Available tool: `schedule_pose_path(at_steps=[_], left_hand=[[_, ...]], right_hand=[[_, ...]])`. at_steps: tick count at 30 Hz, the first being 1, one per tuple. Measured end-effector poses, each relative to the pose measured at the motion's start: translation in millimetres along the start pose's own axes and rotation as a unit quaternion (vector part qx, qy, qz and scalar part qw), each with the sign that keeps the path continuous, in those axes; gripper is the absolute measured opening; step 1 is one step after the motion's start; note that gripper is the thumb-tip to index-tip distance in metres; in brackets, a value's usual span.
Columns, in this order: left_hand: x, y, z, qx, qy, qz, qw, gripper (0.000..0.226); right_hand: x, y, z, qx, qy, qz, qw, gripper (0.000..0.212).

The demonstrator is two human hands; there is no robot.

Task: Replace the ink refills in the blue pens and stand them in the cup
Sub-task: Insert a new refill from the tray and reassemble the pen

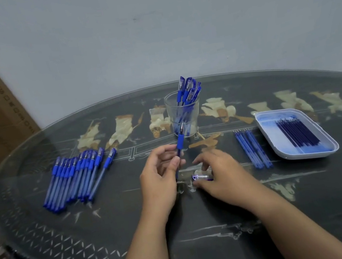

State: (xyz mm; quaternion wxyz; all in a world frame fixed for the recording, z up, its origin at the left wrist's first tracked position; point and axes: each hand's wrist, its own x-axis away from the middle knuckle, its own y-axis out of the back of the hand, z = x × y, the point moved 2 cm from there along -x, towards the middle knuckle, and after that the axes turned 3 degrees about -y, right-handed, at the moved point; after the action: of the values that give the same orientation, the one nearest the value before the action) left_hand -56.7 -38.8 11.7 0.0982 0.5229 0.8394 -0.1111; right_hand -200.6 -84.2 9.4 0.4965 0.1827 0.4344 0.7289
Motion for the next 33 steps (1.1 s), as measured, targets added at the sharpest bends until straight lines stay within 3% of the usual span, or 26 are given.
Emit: schedule_pose_path(at_steps=[2,5,7,11,16,27,33], left_hand=[[0,0,0,0.006,-0.001,0.002,1.000,0.030],[0,0,-1,0.016,0.008,0.006,1.000,0.029],[1,0,-1,0.018,0.015,0.015,1.000,0.030],[2,0,-1,0.011,0.021,0.033,0.999,0.034],[3,0,-2,-0.001,0.016,0.040,0.999,0.034],[3,1,-1,0.000,0.011,0.042,0.999,0.036],[4,0,-1,-0.002,0.014,0.031,0.999,0.034]], right_hand=[[0,-5,2,0.021,0.020,0.018,0.999,0.027],[-3,2,5,0.007,0.016,-0.043,0.999,0.024],[-6,15,5,-0.087,-0.021,-0.111,0.990,0.028],[-9,48,14,-0.340,-0.061,-0.173,0.922,0.024],[-20,68,43,-0.412,-0.012,-0.167,0.896,0.020],[-34,66,51,-0.236,0.023,-0.114,0.965,0.018],[-27,61,49,-0.231,0.046,-0.139,0.962,0.016]])
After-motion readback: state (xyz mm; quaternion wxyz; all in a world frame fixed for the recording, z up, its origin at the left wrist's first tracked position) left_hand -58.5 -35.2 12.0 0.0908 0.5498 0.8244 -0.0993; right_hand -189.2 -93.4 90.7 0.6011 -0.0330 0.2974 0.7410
